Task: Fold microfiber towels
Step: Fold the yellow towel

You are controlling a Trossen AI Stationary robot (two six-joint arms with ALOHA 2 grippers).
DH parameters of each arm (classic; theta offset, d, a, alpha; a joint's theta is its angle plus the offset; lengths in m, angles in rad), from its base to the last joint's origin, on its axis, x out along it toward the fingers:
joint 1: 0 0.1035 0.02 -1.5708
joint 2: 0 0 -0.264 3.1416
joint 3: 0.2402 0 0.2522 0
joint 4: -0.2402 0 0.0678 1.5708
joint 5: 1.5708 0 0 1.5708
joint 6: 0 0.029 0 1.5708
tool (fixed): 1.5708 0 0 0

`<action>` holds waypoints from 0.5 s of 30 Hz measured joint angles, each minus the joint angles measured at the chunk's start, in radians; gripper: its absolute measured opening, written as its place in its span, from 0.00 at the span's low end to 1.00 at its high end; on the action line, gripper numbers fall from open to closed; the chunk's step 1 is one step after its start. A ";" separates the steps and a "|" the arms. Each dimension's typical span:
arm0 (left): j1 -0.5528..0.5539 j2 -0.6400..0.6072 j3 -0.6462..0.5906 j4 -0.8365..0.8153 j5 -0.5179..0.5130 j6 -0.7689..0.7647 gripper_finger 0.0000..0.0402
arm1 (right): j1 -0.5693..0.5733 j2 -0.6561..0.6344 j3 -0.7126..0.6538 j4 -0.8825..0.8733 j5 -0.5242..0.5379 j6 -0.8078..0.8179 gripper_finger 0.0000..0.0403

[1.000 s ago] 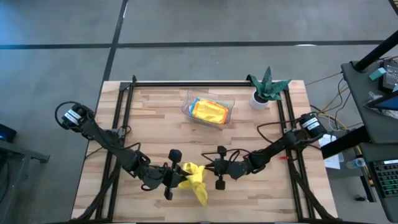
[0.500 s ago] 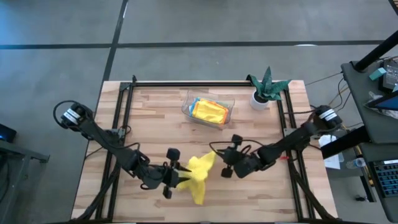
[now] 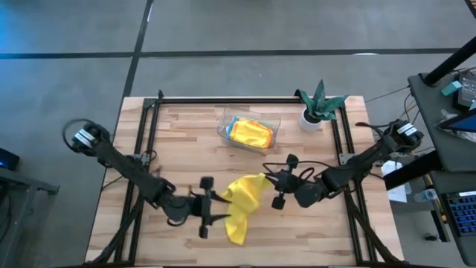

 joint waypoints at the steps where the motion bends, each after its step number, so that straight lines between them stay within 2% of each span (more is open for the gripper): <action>1: 0.000 0.037 -0.001 0.037 0.021 -0.002 0.41 | 0.000 -0.002 0.000 0.001 0.000 0.000 0.03; 4: 0.000 0.152 0.012 0.131 0.018 0.001 0.41 | 0.000 0.001 0.000 0.000 -0.001 0.000 0.03; 6: 0.001 0.225 0.032 0.191 -0.042 0.002 0.41 | 0.000 0.012 0.000 0.001 -0.004 0.001 0.03; 10: 0.004 0.358 0.095 0.199 -0.176 0.065 0.41 | 0.000 0.036 0.000 -0.003 -0.009 0.019 0.03; 15: 0.018 0.451 0.213 0.188 -0.191 0.081 0.41 | 0.000 0.052 0.000 -0.006 -0.013 0.024 0.03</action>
